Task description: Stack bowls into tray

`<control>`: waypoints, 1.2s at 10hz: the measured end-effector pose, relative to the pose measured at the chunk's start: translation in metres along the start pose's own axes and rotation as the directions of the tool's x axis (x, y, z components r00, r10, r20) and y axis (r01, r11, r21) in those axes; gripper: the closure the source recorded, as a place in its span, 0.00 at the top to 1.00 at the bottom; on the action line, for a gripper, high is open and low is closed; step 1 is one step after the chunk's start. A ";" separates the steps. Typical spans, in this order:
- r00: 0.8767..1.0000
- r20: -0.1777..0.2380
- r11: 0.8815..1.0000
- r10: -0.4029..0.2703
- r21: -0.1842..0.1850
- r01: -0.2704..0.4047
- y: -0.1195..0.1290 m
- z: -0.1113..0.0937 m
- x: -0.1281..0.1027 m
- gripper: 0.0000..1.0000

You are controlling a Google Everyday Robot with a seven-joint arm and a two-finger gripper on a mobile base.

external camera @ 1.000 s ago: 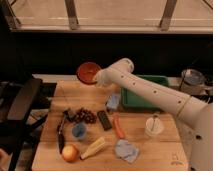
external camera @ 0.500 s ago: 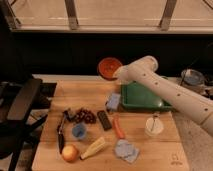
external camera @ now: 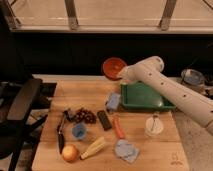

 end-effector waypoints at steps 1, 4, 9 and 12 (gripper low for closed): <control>1.000 -0.006 1.000 0.006 -0.002 -0.006 -0.001 0.001 0.000 0.16; 0.992 -0.110 0.999 0.054 0.005 -0.054 0.000 -0.014 0.032 0.16; 0.941 -0.269 0.975 0.204 -0.027 -0.219 0.056 -0.043 0.133 0.16; 0.898 -0.325 0.940 0.297 -0.066 -0.335 0.101 -0.028 0.157 0.16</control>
